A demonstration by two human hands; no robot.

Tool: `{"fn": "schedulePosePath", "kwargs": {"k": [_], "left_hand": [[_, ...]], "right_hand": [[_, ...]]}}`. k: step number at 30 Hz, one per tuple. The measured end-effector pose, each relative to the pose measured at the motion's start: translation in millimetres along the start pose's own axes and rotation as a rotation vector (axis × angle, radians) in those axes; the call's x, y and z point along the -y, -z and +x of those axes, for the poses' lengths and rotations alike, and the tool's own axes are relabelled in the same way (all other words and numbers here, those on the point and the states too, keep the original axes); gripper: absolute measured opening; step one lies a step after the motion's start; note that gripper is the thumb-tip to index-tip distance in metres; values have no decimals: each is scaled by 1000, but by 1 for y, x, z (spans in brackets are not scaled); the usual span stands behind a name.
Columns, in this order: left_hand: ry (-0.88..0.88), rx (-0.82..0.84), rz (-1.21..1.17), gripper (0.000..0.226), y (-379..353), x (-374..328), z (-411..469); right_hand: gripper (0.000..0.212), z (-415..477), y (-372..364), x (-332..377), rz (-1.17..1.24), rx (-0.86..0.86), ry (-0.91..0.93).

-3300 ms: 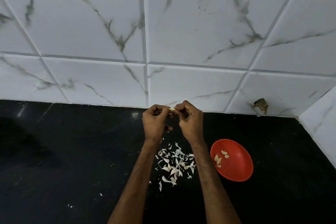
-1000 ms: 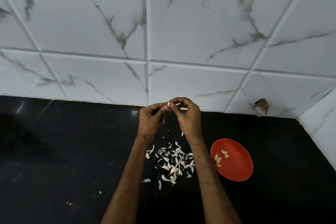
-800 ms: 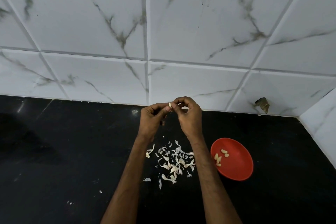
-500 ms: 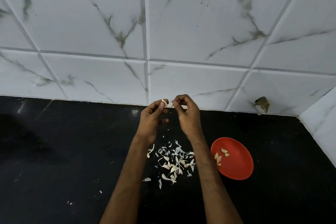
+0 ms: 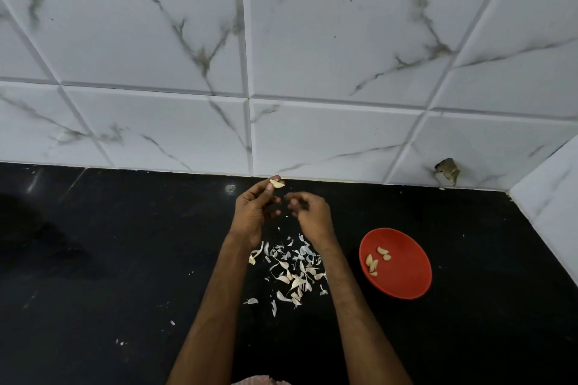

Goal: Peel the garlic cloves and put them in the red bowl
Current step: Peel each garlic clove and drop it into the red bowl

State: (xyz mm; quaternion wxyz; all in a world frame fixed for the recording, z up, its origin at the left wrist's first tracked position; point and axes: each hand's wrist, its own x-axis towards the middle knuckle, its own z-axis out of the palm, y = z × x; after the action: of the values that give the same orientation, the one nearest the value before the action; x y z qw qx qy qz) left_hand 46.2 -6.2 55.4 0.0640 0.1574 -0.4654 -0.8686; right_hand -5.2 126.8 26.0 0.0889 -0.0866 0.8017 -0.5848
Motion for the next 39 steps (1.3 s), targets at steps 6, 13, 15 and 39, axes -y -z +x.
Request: {"fn": "schedulePosePath", "kwargs": {"k": [6, 13, 15, 39], "left_hand": [[-64, -9, 194, 19, -3, 8, 2], [-103, 46, 365, 36, -32, 32, 9], [-94, 97, 435, 38, -45, 45, 11], [-11, -240, 1067, 26, 44, 144, -5]], "right_hand": [[46, -3, -8, 23, 1097, 27, -361], [53, -9, 13, 7, 1487, -76, -388], [51, -11, 27, -7, 1516, -140, -399], [30, -65, 69, -125, -525, 101, -79]]}}
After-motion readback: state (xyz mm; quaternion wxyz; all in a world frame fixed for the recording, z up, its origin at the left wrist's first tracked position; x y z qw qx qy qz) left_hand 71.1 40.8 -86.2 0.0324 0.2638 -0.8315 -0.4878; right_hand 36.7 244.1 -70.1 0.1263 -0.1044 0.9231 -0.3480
